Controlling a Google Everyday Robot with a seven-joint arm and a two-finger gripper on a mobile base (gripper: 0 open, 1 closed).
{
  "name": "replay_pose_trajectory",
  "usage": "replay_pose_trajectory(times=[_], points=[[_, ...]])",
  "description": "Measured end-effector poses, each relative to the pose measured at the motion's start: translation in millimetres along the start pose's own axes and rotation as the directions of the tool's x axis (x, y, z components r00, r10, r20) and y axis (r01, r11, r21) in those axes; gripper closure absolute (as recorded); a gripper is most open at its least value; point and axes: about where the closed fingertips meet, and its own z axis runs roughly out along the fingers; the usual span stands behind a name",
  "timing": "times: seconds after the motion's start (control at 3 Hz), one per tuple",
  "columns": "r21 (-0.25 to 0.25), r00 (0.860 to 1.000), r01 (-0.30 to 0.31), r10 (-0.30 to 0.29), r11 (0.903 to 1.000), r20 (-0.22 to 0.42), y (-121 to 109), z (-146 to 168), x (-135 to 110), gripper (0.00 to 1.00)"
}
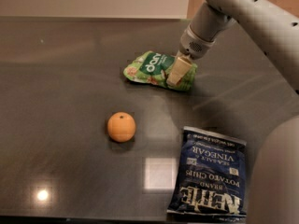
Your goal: Pick green rice chip bag
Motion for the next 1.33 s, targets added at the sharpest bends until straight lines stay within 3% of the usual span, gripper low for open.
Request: replay_pose_trajectory(times=[0.33,0.67,1.33], points=[[0.004,1.0,0.023,-0.023,0.9997,0.017,3,-18,-7,0.88],[0.016,0.999,0.041,-0.042,0.999,0.032,4,-50,-12,1.0],[0.101,0.99,0.08,-0.091,0.9916,0.109,10,-156,-22,1.0]])
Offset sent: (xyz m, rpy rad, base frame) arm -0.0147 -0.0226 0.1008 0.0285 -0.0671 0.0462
